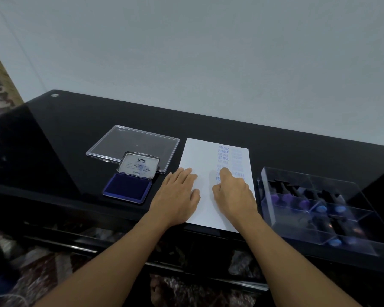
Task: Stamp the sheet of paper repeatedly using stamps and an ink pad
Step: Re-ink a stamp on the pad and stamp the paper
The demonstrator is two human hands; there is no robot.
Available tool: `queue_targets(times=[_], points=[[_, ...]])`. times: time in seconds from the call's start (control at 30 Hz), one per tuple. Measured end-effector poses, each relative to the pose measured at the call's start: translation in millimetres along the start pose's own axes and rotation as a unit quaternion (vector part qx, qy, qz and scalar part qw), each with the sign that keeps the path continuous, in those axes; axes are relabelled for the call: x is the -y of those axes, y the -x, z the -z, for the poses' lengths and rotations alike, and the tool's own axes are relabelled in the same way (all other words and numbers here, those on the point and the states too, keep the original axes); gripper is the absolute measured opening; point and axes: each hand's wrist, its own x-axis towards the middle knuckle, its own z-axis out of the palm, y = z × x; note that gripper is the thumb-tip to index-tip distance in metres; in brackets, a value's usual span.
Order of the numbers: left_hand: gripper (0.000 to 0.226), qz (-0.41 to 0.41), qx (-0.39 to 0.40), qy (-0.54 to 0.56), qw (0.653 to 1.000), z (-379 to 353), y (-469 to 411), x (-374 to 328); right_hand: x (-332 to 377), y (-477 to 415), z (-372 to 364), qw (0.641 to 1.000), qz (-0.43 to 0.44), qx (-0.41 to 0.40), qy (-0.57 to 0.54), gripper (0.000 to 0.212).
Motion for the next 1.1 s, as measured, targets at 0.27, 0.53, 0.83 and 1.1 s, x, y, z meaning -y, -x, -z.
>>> queue_targets(times=[0.27,0.53,0.83,1.1], points=[[0.051,0.000,0.000,-0.001,1.000,-1,-1,1,1,-1,2,1.000,-0.003,-0.006,0.005,0.005],[0.051,0.000,0.000,0.005,1.000,0,-1,0,1,0,2,1.000,-0.006,-0.007,0.005,0.004],[0.050,-0.004,-0.011,0.016,1.000,-1,-1,2,1,1,6,1.000,-0.002,-0.004,-0.007,0.002],[0.048,-0.010,-0.020,0.025,0.999,-1,-2,4,-1,-3,31,0.999,0.001,-0.042,-0.014,0.013]])
